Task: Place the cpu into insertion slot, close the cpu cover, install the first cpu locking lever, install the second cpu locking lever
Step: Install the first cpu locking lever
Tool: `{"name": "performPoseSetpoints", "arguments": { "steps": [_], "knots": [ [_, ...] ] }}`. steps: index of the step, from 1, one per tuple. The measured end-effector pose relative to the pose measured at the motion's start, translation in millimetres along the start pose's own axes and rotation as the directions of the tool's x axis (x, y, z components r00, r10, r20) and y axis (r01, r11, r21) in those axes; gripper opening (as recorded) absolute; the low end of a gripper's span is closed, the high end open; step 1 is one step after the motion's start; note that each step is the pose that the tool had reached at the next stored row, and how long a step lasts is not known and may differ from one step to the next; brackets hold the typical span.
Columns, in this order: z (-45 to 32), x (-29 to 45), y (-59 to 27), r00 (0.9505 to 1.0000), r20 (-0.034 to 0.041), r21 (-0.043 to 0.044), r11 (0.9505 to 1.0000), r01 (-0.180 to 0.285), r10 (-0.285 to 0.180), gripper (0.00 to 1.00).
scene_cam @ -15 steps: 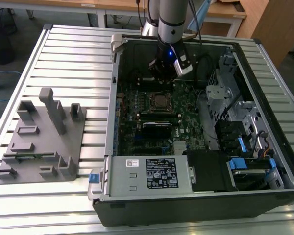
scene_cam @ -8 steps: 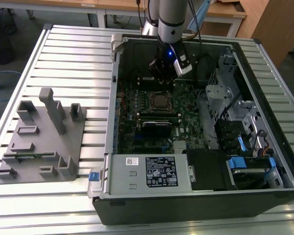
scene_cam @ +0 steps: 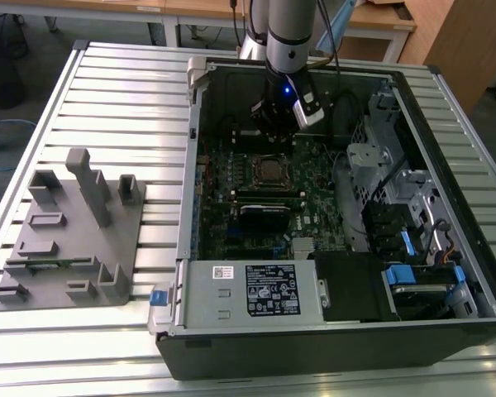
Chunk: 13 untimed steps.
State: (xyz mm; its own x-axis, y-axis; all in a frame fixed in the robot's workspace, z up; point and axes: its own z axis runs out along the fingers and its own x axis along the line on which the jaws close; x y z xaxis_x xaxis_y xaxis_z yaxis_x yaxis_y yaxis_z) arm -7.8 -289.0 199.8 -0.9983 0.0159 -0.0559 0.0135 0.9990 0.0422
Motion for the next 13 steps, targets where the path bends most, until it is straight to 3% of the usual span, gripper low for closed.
{"name": "performPoseSetpoints", "arguments": {
  "steps": [13],
  "knots": [
    [-3.0,-0.3,-6.8,1.0,0.0002,0.0155,0.9999,0.001,-0.001,0.11]
  ]
}}
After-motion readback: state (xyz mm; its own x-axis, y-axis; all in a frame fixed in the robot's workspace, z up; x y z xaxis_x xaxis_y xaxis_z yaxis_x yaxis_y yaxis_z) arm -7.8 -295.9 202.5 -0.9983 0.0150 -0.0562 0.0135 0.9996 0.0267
